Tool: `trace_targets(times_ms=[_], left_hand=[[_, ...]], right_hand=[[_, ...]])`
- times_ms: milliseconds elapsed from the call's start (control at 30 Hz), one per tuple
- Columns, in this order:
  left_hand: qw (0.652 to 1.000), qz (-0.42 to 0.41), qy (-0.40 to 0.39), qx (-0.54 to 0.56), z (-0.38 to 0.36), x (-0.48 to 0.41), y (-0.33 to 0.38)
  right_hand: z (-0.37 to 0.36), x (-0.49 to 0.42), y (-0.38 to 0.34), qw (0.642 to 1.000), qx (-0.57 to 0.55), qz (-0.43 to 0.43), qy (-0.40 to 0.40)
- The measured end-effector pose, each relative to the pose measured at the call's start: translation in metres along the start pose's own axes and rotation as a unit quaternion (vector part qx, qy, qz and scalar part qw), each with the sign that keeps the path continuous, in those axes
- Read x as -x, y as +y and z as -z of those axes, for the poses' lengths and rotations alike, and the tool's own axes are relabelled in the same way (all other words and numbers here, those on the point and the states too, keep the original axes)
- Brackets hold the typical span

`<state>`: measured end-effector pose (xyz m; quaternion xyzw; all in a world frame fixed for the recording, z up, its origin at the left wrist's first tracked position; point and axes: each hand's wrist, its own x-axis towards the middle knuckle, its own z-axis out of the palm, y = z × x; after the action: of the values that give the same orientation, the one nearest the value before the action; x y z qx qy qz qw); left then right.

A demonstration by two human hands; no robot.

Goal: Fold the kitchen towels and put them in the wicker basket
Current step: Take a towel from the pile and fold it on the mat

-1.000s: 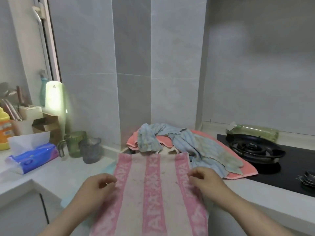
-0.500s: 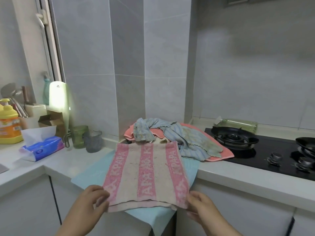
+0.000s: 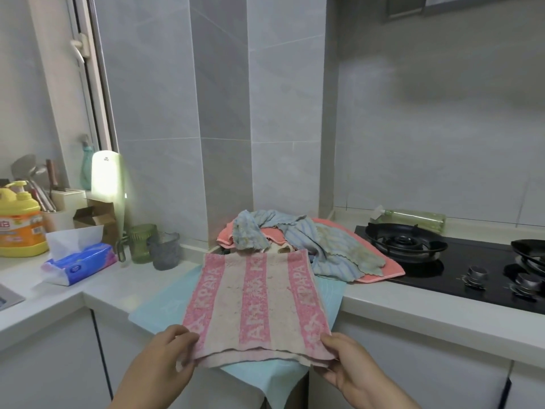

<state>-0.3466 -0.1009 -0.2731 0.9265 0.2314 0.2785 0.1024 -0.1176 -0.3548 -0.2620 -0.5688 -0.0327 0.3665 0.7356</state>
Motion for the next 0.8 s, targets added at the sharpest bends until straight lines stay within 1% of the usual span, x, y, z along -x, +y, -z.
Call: trace_targets(times_ms=[167,233,300,333,367,433,500,567,633,700,800], left_hand=[[0.997,-0.053,0.047,-0.008,-0.001,-0.006,-0.012],[0.995,-0.034,0.074,0.050,0.005,-0.009,-0.008],[0.985,-0.013,0.107,0.133,0.009,-0.011,-0.005],[0.981,-0.005,0.118,0.156,0.010,-0.010,-0.004],[0.978,-0.012,0.127,0.164,0.012,-0.008,-0.002],[0.979,-0.052,0.147,0.131,0.014,0.001,0.004],[0.982,-0.077,0.138,0.101,0.010,0.014,0.005],[0.980,-0.088,0.153,0.092,-0.002,0.028,0.003],[0.978,-0.070,0.162,0.112,-0.007,0.037,0.006],[0.973,-0.033,0.173,0.146,-0.005,0.040,0.009],[0.968,0.028,0.168,0.186,-0.003,0.040,0.017]], right_hand=[[0.003,-0.001,-0.006,1.000,0.009,0.006,-0.005],[0.004,0.000,-0.008,1.000,0.007,0.012,-0.012],[0.004,0.000,-0.011,1.000,0.003,0.018,-0.021],[0.004,0.001,-0.012,0.999,0.012,0.021,-0.021],[0.005,0.001,-0.013,0.999,0.032,0.025,-0.019],[0.007,0.002,-0.013,0.995,0.094,0.041,-0.007],[0.008,0.005,-0.013,0.984,0.167,0.062,0.015],[0.009,0.006,-0.013,0.973,0.215,0.080,0.029],[0.009,0.006,-0.012,0.967,0.240,0.083,0.033],[0.008,0.005,-0.012,0.970,0.229,0.074,0.027],[0.006,0.006,-0.016,0.991,0.133,0.028,-0.011]])
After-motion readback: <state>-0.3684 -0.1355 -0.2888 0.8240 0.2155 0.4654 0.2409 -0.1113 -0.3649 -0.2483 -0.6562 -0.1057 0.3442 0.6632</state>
